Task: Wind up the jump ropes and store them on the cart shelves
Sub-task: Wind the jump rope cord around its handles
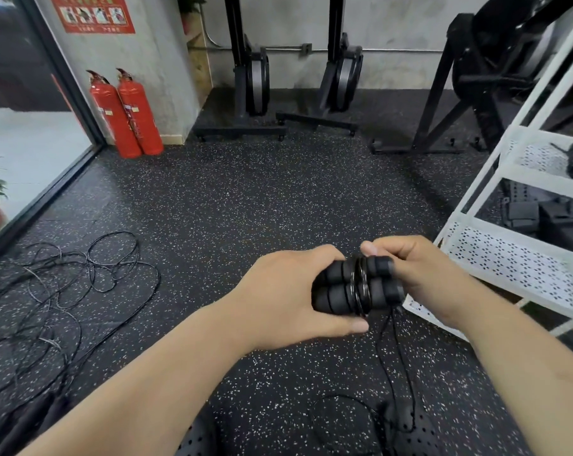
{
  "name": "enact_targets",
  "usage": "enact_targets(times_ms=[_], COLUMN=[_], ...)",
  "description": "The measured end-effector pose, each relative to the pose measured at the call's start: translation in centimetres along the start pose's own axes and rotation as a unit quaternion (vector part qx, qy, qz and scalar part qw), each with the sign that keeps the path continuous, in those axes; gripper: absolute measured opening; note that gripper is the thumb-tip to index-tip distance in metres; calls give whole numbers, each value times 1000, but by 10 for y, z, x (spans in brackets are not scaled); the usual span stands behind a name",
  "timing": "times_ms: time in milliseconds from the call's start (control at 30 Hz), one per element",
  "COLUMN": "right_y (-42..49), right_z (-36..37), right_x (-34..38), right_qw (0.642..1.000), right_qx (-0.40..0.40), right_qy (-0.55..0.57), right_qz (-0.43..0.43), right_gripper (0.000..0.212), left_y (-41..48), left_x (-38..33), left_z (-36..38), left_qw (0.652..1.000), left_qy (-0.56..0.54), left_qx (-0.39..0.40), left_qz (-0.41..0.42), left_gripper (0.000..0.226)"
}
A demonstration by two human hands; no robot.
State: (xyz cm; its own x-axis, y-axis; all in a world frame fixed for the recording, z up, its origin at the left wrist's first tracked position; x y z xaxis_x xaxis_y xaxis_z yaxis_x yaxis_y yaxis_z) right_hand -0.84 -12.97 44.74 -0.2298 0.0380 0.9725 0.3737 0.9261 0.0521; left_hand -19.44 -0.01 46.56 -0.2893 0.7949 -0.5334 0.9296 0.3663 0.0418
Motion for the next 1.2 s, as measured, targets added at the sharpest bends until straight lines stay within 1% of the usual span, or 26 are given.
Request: enact_targets(times_ms=[33, 67, 100, 167, 233, 267, 333, 433, 467, 500, 533, 600, 667, 700, 767, 800, 867, 933, 967, 1000, 1100, 1200], right_y=[0, 0, 1, 2, 2, 3, 2, -5, -9, -12, -14, -17, -16, -13, -8, -4, 2, 6, 7, 7, 6, 2], right_z=[5, 11, 16, 27, 36, 40, 48, 64, 69, 73, 76, 80, 79, 76, 64, 55, 36, 21, 16, 12, 4, 1], right_x=[-3, -8, -11, -20, -29, -31, -34, -32, -30, -27, -22, -8, 9, 16, 23, 24, 23, 18, 16, 15, 14, 6], right_qw=[1000, 999, 999, 993, 984, 980, 968, 950, 933, 905, 875, 833, 807, 804, 813, 824, 870, 929, 950, 963, 983, 998], right_qx=[-5, -16, -29, -80, -111, -106, -60, 22, 47, 66, 72, 53, 43, 46, 48, 42, 25, 27, 35, 39, 28, 13], right_qy=[25, 33, 27, -8, -64, -113, -220, -299, -347, -414, -476, -551, -586, -588, -573, -557, -488, -368, -310, -266, -181, -68], right_qz=[7, 18, 36, 82, 120, 123, 106, 86, 80, 67, 49, -3, -56, -72, -88, -88, -64, -17, -5, -1, -11, 5], right_gripper=[42, 29, 25, 49, 51, 51, 49, 39, 34, 29, 27, 30, 32, 32, 34, 34, 25, 12, 12, 14, 18, 20], left_y=[0, 0, 0, 0, 1, 3, 7, 14, 16, 18, 18, 19, 19, 18, 18, 17, 15, 13, 12, 11, 9, 3], left_x=[0, 2, 3, 8, 16, 21, 34, 54, 61, 66, 71, 77, 79, 77, 68, 63, 51, 42, 39, 36, 29, 21], left_z=[-1, -1, -1, -1, 2, 3, 3, 4, 4, 4, 5, 8, 11, 13, 17, 20, 23, 23, 22, 21, 16, 8], left_qw=[999, 998, 996, 989, 986, 987, 987, 983, 982, 979, 977, 972, 973, 976, 979, 979, 976, 974, 974, 975, 983, 994], left_qy=[-29, -56, -80, -119, -122, -109, -83, -40, -9, 24, 57, 108, 129, 140, 174, 190, 211, 214, 208, 196, 141, 42], left_qx=[5, 13, 26, 64, 80, 75, 50, 2, -12, -22, -28, -20, -2, 7, 29, 37, 48, 45, 43, 43, 47, 58], left_qz=[-14, -27, -38, -59, -79, -93, -129, -178, -190, -199, -206, -210, -191, -169, -106, -71, -7, 51, 77, 96, 112, 78], left_gripper=[55, 52, 50, 47, 49, 51, 50, 46, 45, 46, 47, 49, 47, 45, 42, 43, 47, 46, 44, 44, 47, 50])
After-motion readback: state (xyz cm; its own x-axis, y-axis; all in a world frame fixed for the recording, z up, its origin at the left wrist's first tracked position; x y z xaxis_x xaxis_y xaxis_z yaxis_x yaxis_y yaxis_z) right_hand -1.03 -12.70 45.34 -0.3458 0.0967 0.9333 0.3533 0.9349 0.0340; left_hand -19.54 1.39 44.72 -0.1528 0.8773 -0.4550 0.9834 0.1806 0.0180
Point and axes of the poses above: each hand's wrist, its own y-axis towards the middle knuckle, its own z-axis out of the palm, x = y × z, the point moved 2 cm from there along y, towards the middle knuckle, and after that the axes turned 5 degrees about -z, right-handed, at the moved point
